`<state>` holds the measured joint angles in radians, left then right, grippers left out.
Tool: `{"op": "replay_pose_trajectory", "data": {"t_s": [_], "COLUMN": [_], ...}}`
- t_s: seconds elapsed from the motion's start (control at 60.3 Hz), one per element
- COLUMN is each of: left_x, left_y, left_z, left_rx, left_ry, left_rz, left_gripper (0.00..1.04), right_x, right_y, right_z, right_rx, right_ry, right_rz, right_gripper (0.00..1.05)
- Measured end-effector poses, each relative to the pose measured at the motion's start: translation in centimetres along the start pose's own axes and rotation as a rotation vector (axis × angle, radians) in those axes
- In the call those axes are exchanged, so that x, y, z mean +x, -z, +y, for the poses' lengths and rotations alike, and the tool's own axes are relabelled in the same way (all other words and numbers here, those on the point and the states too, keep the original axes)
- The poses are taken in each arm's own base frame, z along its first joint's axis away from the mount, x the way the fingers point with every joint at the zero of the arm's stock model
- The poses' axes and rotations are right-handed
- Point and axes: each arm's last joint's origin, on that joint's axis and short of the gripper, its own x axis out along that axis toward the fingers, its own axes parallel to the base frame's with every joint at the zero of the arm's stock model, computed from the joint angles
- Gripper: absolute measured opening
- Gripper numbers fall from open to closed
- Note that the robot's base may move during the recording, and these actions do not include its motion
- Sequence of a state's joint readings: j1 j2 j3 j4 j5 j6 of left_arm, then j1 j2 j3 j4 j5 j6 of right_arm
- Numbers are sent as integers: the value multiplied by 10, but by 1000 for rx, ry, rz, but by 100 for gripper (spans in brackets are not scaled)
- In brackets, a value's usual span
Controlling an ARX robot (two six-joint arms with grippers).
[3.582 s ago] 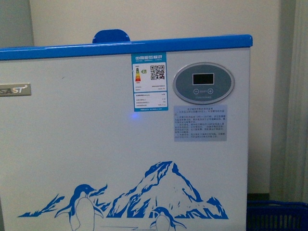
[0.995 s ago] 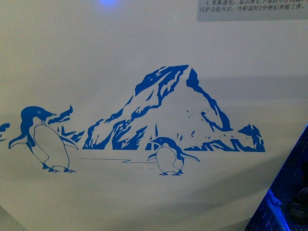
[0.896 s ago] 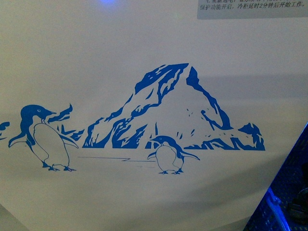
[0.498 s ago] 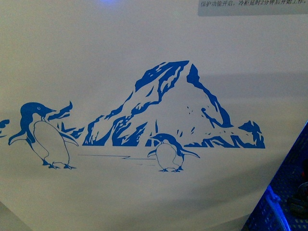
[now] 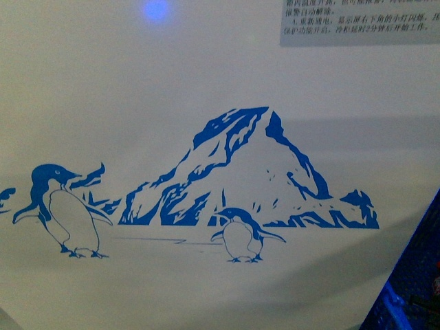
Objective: Put drink in fridge
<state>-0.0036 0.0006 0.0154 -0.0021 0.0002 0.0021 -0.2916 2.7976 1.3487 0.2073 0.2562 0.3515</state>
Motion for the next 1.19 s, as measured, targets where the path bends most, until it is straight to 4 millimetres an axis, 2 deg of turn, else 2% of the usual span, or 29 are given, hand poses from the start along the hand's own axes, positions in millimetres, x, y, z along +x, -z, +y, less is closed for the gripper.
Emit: {"op": "replay_pose_trajectory", "data": {"t_s": [0.066,0.232,0.332,0.431,0.498,0.663,0.68,0.813,0.879,0.912,1.028,1.194], "left_x": [0,0,0,0,0,0,0,0,0,0,0,0], "left_y": [0,0,0,0,0,0,0,0,0,0,0,0], "left_z": [0,0,0,0,0,0,0,0,0,0,0,0], "left_rx": [0,0,0,0,0,0,0,0,0,0,0,0], "left_ry": [0,0,0,0,0,0,0,0,0,0,0,0], "left_rz": [0,0,0,0,0,0,0,0,0,0,0,0], "left_gripper": [97,97,97,97,97,97,97,97,97,97,97,97], "right_x": [-32,-87,-147,-205,-249,-309,-321,-364,-403,-416,-442,-462], "right_y": [-13,-37,-53,-54,-48,-39,-38,-30,-20,-15,2,34], "right_z": [0,-3,-12,-23,-33,-48,-51,-64,-79,-84,-98,-118], "right_rx": [9,29,34,22,4,-21,-26,-41,-57,-67,-89,-97], "right_ry": [-73,-202,-329,-462,-556,-679,-699,-768,-815,-828,-842,-817], "right_rz": [-65,-173,-259,-307,-341,-422,-444,-553,-662,-695,-770,-874], "right_gripper": [46,46,46,46,46,46,46,46,46,46,46,46]}}
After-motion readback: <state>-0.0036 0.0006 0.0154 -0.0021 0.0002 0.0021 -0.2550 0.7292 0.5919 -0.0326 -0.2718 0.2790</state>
